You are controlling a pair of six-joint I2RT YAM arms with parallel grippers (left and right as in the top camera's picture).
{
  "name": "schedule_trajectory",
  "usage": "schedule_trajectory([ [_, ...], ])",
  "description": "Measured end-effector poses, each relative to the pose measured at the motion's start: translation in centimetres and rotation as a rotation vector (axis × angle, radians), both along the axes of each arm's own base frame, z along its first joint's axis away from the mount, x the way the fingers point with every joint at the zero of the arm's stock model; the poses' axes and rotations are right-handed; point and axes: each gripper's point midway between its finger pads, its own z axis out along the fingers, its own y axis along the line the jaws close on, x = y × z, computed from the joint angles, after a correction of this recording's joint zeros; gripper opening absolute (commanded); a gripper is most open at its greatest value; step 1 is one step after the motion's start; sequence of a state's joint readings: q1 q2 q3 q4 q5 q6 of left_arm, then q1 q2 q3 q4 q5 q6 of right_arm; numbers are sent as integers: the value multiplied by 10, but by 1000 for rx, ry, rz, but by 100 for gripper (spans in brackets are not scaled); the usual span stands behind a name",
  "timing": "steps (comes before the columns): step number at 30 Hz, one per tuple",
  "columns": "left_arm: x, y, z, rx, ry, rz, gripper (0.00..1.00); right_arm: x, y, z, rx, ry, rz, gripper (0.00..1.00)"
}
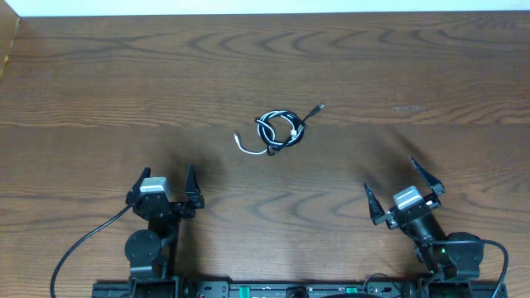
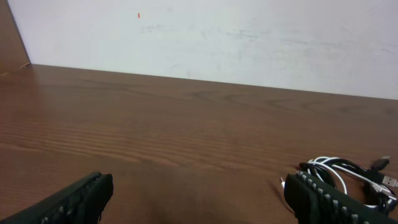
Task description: Untangle cables
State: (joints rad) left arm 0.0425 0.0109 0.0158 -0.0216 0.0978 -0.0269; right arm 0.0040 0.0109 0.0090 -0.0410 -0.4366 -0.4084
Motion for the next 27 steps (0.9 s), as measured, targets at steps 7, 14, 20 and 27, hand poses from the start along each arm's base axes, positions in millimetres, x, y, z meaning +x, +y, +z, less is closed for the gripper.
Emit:
schedule_trajectory([
  [7,0,-7,0,0,0,-29,93,0,0,0,0,0,0,99],
  [14,0,-7,0,0,0,-29,93,0,0,0,0,0,0,99],
  [20,0,-7,0,0,0,-29,93,0,0,0,0,0,0,99],
  [27,0,-7,0,0,0,-29,93,0,0,0,0,0,0,99],
])
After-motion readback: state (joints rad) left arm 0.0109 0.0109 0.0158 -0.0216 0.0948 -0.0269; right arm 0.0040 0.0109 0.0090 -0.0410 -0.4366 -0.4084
